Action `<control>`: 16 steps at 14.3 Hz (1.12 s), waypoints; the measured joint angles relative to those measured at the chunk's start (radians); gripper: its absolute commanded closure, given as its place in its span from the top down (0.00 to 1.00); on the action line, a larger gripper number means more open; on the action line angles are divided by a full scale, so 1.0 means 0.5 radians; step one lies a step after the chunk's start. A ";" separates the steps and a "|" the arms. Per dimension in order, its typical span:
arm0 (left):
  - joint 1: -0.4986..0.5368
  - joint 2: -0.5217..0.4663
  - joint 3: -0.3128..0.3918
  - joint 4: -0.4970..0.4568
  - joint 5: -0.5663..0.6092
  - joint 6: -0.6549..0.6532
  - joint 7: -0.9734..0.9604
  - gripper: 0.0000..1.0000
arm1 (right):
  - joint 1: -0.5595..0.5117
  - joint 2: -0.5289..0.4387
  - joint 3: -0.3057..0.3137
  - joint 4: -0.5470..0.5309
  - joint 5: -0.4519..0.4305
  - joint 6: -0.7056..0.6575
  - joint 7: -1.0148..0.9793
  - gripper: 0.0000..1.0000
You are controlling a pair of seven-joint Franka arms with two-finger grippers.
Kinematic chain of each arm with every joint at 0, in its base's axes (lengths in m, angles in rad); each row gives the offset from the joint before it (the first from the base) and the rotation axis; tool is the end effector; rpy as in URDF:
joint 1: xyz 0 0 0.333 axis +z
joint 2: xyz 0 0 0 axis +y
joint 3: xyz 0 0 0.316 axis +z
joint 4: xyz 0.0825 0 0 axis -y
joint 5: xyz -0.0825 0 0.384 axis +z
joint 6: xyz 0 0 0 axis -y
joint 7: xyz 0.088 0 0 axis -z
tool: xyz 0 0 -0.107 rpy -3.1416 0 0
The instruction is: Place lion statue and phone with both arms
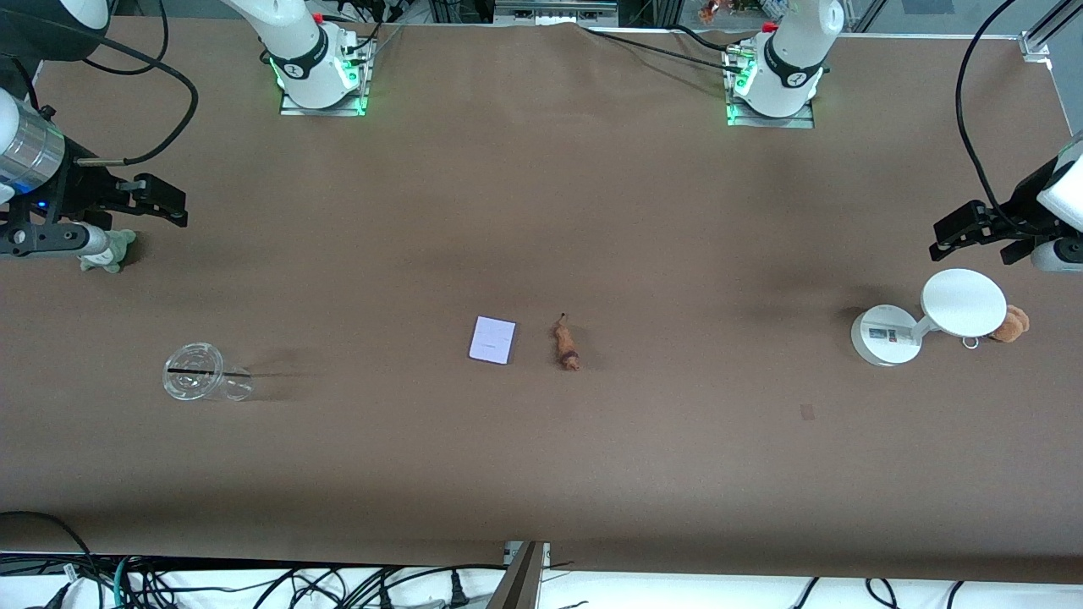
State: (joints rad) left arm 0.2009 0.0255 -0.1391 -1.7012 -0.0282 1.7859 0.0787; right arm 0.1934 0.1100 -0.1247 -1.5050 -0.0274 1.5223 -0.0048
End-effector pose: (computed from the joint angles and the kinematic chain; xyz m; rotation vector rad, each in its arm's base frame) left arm 0.5758 0.0341 0.5672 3.1131 -0.0180 0.0957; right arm 0.5800 0.0408 0.5893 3.0923 0.1138 -0.1401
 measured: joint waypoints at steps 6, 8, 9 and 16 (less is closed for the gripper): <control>0.014 0.000 -0.016 0.086 0.027 -0.159 0.000 1.00 | 0.000 0.000 0.000 0.000 0.001 0.000 0.000 1.00; 0.013 0.007 -0.016 0.125 0.035 -0.257 0.002 1.00 | 0.000 0.000 0.000 0.000 0.001 0.000 0.000 1.00; 0.007 0.012 -0.015 0.129 0.035 -0.274 0.002 1.00 | 0.000 0.000 0.000 0.000 0.001 0.001 0.000 1.00; -0.145 0.035 0.120 0.135 0.036 -0.349 -0.001 1.00 | 0.000 0.000 0.000 0.000 0.001 0.001 0.000 1.00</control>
State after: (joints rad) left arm 0.1283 0.0429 -0.0789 -1.6338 -0.0101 1.6114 0.0782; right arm 0.1933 0.1100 -0.1249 -1.5050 -0.0270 1.5226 -0.0048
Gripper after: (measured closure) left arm 0.000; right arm 0.000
